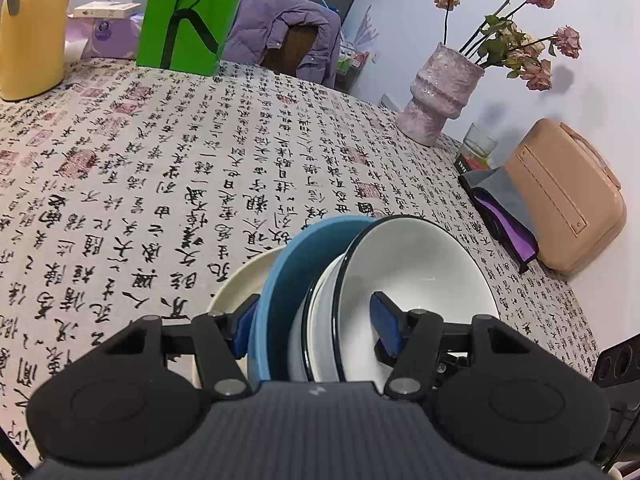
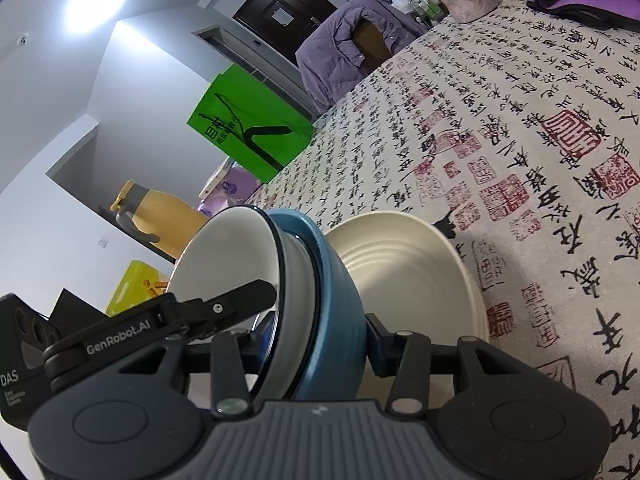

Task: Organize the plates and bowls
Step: 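Carry the bowl stack with both grippers over the cream plate stack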

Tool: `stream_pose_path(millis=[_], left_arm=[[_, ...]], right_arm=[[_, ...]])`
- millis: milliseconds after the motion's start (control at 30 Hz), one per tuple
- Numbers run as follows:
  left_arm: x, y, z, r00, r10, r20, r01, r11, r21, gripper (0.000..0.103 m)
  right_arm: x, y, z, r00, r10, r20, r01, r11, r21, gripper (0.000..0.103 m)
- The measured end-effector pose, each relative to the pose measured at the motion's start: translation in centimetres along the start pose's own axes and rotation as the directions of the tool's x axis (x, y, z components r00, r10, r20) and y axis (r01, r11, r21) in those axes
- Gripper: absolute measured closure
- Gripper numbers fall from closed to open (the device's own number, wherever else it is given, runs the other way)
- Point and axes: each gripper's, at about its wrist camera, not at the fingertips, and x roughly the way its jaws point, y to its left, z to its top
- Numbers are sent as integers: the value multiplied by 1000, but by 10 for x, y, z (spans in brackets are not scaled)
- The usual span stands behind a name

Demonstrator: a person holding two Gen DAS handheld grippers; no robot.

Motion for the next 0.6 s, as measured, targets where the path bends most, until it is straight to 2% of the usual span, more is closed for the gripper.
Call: stream_pose_path(millis=[467, 600], left_arm=[[22, 4, -2, 999, -5, -54, 3, 1000, -25, 44], [23, 2, -2, 999, 1, -45, -1, 1000, -13, 44]], right_arm=[[3, -3, 2, 994, -104, 16, 105, 993, -56, 63], [4, -2, 3, 994, -109, 23, 110, 991, -71, 63]])
